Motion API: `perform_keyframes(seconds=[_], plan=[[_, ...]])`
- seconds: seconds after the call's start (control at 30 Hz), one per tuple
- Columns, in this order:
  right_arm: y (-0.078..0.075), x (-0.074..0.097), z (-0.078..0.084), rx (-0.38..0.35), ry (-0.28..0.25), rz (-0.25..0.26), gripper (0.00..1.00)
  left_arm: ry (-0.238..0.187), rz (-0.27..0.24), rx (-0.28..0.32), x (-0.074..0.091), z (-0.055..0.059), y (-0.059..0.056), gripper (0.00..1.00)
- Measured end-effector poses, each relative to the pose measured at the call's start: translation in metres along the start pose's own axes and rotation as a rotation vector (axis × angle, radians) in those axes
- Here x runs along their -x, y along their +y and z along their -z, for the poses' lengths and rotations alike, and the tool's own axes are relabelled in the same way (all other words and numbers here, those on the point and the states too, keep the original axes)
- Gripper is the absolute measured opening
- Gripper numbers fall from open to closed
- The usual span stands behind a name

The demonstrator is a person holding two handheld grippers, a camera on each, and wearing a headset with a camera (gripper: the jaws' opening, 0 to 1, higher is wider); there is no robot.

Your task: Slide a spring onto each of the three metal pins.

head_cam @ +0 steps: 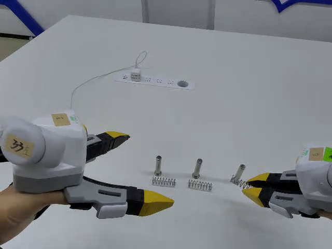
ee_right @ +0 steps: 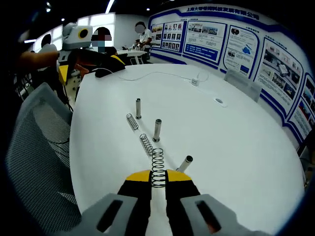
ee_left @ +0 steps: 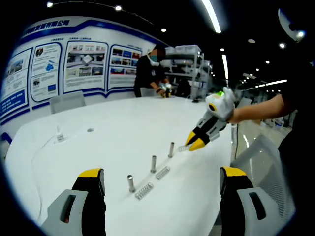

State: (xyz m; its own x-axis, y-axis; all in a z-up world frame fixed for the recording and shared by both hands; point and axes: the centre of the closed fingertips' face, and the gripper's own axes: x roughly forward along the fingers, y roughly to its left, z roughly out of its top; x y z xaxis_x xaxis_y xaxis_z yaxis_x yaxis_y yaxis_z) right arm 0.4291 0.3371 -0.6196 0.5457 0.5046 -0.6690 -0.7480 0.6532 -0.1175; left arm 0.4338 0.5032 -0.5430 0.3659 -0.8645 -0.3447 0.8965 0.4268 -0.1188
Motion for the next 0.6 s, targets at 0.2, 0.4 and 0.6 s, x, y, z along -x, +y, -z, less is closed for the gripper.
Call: perform_keyframes(seconds=[0.2,0.4,0.6], plan=[[0.005,0.005,-0.007,0.013,-0.013,-0.006,0.11,-0.001,0.011,-0.009,-0.002,-0.003,-0.002,0.99],[0.012,0.008,-0.019,0.028,-0.034,-0.021,0.11,0.003,0.025,-0.023,-0.005,-0.006,-0.003,0.98],[0.018,0.007,-0.030,0.056,-0.047,-0.043,0.11,0.001,0.038,-0.028,-0.009,-0.009,-0.005,0.98]])
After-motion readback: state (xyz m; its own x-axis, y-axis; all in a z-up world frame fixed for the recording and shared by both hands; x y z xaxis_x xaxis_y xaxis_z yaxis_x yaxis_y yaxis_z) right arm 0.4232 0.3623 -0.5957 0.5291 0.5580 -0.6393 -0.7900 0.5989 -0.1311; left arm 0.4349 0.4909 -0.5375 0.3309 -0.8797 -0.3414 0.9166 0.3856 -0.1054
